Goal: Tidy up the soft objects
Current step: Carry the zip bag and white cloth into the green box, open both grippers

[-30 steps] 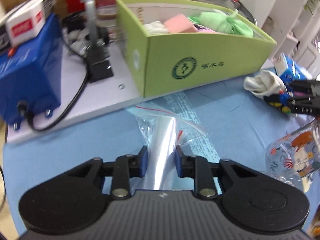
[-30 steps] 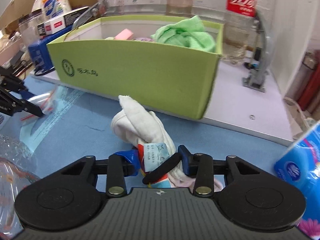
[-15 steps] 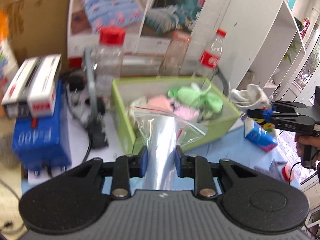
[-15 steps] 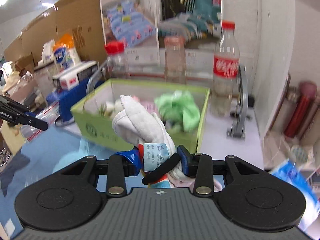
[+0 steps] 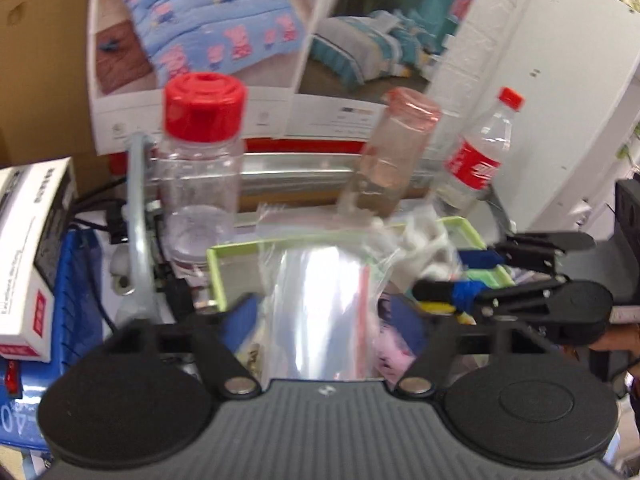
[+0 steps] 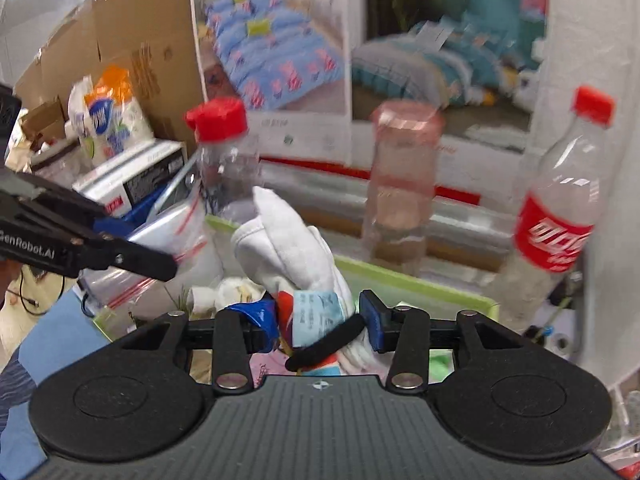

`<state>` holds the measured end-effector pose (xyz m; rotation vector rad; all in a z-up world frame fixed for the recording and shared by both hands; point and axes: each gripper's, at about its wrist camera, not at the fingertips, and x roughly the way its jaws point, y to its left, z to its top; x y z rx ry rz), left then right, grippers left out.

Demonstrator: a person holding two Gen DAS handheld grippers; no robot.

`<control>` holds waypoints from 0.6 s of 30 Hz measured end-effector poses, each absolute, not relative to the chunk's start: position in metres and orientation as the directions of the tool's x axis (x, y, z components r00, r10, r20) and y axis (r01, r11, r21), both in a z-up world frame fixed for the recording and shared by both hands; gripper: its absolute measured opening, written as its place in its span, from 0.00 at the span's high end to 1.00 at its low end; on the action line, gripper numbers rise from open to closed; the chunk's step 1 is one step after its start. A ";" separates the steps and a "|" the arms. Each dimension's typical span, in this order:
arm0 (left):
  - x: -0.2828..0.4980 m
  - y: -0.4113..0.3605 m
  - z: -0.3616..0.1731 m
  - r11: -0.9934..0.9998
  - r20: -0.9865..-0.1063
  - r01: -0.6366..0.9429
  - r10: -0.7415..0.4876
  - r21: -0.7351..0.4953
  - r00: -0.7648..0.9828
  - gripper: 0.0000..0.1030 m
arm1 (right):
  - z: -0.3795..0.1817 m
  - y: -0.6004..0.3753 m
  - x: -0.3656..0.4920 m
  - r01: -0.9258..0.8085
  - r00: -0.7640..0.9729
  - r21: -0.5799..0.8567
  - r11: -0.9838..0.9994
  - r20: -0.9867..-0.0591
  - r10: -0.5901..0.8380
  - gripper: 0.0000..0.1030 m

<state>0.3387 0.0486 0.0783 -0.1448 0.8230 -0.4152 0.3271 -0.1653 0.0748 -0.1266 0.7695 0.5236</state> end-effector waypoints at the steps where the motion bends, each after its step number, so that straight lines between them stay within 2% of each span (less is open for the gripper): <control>1: 0.338 0.051 0.077 0.911 -0.674 0.301 -0.412 -0.282 0.613 0.28 | 0.071 -0.163 0.329 -0.483 0.588 0.074 0.872 -0.711 0.386 0.70; 7: 0.327 0.056 0.085 0.913 -0.657 0.305 -0.408 -0.272 0.635 0.28 | 0.089 -0.170 0.323 -0.447 0.664 0.107 0.888 -0.625 0.410 0.62; 11: 0.299 0.053 0.090 0.924 -0.641 0.305 -0.380 -0.230 0.667 0.28 | 0.091 -0.177 0.314 -0.418 0.654 0.142 0.897 -0.639 0.406 0.58; 18: 0.238 0.045 0.103 0.933 -0.594 0.304 -0.358 -0.194 0.720 0.28 | 0.090 -0.196 0.263 -0.350 0.673 0.151 0.924 -0.646 0.360 0.57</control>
